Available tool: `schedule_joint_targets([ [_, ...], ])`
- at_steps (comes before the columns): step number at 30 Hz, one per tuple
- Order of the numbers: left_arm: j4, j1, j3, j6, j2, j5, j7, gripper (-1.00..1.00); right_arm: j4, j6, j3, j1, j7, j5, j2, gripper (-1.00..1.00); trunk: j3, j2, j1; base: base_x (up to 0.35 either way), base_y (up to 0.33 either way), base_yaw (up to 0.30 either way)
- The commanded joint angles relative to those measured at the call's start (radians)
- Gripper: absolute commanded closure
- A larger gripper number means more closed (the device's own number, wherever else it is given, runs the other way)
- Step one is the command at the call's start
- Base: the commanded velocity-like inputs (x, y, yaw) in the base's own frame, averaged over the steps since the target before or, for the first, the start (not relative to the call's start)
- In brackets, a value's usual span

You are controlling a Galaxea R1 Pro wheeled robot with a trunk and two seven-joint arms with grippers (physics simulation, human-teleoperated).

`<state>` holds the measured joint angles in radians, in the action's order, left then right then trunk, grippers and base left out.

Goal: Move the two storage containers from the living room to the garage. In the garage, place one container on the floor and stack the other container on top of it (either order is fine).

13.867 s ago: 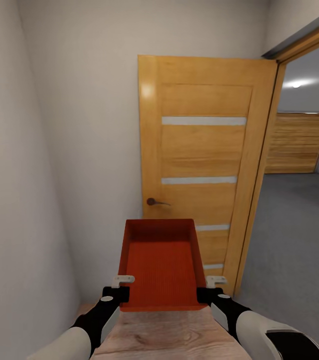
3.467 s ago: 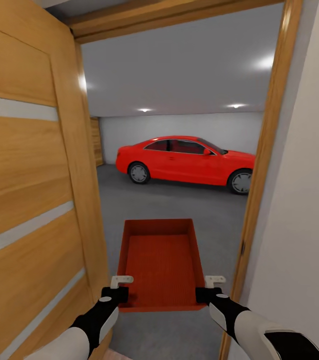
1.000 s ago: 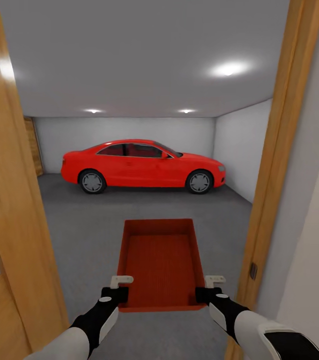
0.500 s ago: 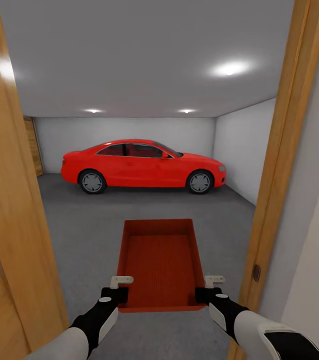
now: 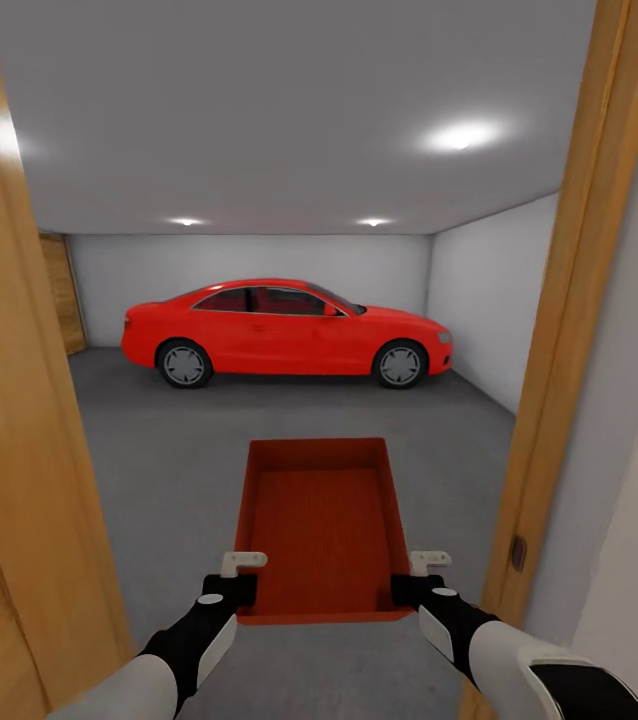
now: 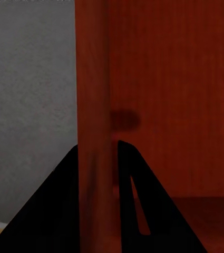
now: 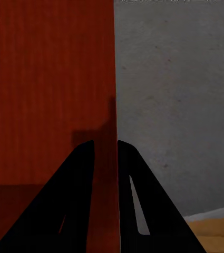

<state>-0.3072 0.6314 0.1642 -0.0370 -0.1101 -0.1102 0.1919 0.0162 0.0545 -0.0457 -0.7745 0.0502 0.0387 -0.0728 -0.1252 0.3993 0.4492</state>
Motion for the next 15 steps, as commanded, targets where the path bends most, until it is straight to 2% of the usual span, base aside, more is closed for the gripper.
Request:
schedule_joint_targets([
  [1,-0.004,0.001,0.003,-0.005,0.001,-0.005,0.011,1.0,-0.002,0.004,0.001,0.0,0.009,-0.002,0.0,1.0,0.0,0.001,0.001,0.244,0.0,0.0],
  [13,-0.004,0.001,0.002,-0.006,0.001,-0.004,0.011,1.0,-0.002,0.001,-0.002,0.0,0.01,0.001,0.001,1.0,0.0,0.001,0.001,0.306,0.0,0.0],
  [14,-0.004,0.001,-0.045,-0.005,0.001,0.038,0.011,1.0,-0.002,0.001,0.024,0.0,0.022,-0.053,0.001,1.0,0.0,0.001,0.001,0.319,0.0,0.0],
  [15,-0.004,0.001,-0.045,-0.005,0.001,0.038,0.011,1.0,-0.002,0.001,0.024,0.0,0.022,-0.053,0.001,1.0,0.0,0.001,0.001,0.319,0.0,0.0],
])
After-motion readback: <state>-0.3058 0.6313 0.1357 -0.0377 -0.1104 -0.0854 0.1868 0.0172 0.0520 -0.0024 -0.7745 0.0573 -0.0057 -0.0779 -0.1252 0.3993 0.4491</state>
